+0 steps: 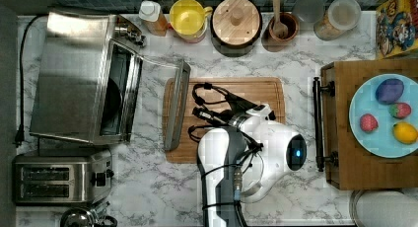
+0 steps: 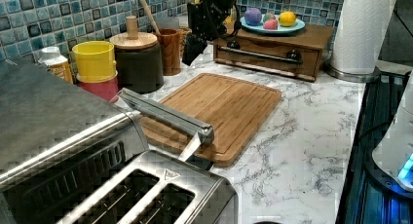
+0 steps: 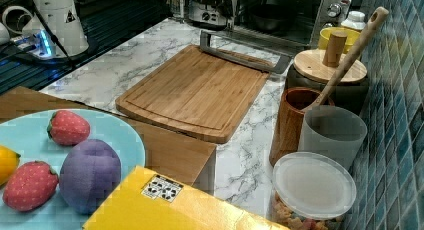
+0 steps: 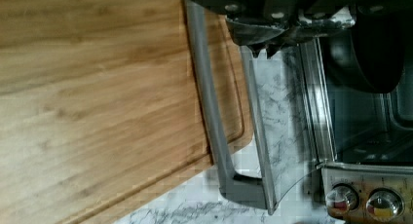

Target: Close the oven.

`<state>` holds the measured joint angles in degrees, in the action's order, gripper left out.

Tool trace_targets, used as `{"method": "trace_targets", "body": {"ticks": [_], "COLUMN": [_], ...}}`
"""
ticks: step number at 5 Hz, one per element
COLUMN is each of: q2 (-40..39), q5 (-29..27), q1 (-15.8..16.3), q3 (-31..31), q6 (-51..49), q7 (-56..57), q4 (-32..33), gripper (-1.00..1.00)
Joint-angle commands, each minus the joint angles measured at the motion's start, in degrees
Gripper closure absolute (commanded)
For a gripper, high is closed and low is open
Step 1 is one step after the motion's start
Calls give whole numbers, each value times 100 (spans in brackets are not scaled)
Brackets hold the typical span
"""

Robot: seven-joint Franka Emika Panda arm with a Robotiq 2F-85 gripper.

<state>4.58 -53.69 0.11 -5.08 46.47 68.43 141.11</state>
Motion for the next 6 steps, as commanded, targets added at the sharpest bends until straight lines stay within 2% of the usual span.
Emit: {"method": "trace_targets", "body": {"ticks": [1,3,5,6], "q2": [-778,-1351,-1285,-1296], "q5": [-1250,-1777,-2805,-2849], "q1": [272,151,35,107], "q3": [291,442,728,721], "q6": [785,877,1156,1221], "q7": [1603,2079,3027,2879], "q4": [-171,-608,-800,-911], "gripper": [100,100,100,100]}}
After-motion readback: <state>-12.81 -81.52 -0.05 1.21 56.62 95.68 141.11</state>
